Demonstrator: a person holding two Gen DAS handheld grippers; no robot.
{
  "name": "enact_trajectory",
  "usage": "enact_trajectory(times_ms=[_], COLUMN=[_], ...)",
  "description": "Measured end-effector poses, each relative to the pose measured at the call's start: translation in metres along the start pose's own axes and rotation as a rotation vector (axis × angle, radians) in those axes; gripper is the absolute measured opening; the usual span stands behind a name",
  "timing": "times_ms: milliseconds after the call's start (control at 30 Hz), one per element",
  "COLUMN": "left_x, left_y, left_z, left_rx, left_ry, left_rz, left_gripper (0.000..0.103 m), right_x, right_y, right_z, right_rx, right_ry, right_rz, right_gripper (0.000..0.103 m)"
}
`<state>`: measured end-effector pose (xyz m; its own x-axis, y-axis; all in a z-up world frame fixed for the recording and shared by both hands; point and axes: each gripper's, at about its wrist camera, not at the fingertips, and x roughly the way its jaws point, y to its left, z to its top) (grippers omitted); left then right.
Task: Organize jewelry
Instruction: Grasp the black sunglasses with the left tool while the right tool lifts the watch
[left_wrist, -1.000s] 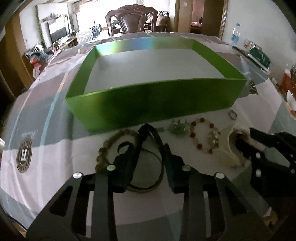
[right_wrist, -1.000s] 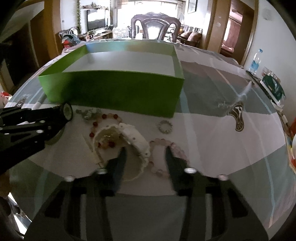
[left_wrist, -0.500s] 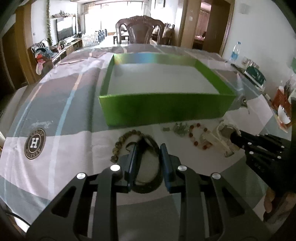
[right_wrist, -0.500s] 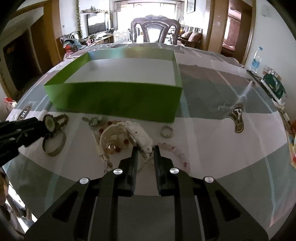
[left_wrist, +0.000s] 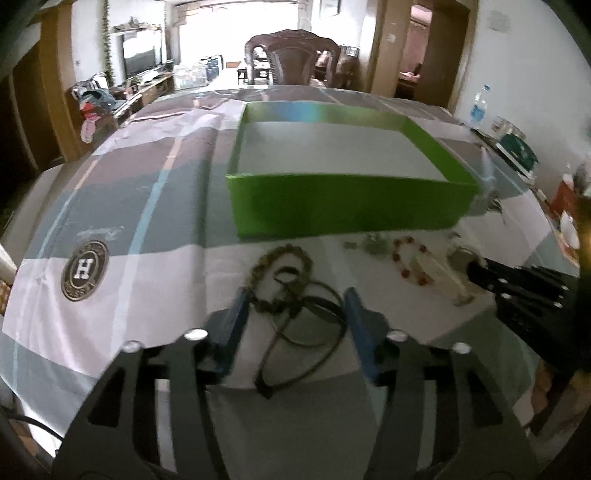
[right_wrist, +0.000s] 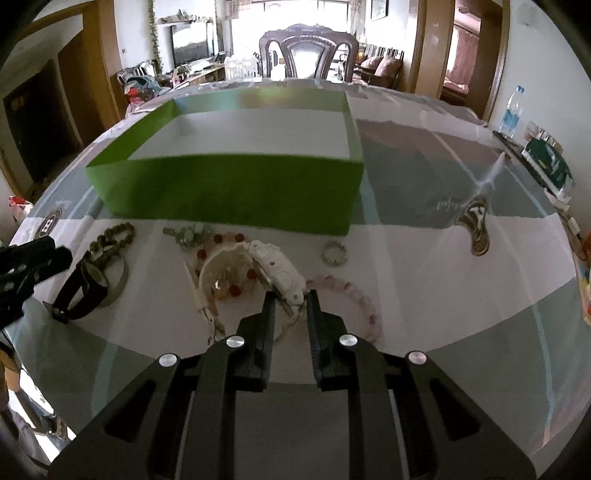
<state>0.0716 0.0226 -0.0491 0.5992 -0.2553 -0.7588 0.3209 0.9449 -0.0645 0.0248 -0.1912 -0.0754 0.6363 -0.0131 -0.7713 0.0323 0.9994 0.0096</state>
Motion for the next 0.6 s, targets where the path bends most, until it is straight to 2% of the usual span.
enact_trajectory(times_ms=[33,167,200,300,367,600], left_x=[0.001,0.015,0.021,0.032,0.031,0.014], left_y=[-0.003,-0.015,-0.016,-0.015,-0.011,-0.007], left_z=[-0.003,-0.012,-0.013,-0.017,-0.017,-0.011], left_rx=[0.011,0.053,0.057,0.047,0.026,0.004], left_ry=[0.002,0.046,0.063,0.088,0.092,0.038], left_rz=[0.004,0.010,0.016,0.030,-0.004,-0.003], left_gripper=[0.070,0.071,0.068,0.044,0.031,0.030], right_x=[0.001,0.003,0.004,0.003,0.001,-0.004], right_y=[0.001,0.002,0.002,0.002,0.004,0.005], right_z=[-0.001,-0.003,-0.003,-0.003,-0.004,0.000], right_rx=[-0.003,-0.009,-0.010,-0.015,-0.022,-0.016], right_ry=[0.002,0.010,0.012,0.002,-0.010,-0.026], right_rz=[0.002,0.003,0.003,0.003,0.004,0.024], right_gripper=[0.018,0.018,0.018,0.017,0.015,0.012])
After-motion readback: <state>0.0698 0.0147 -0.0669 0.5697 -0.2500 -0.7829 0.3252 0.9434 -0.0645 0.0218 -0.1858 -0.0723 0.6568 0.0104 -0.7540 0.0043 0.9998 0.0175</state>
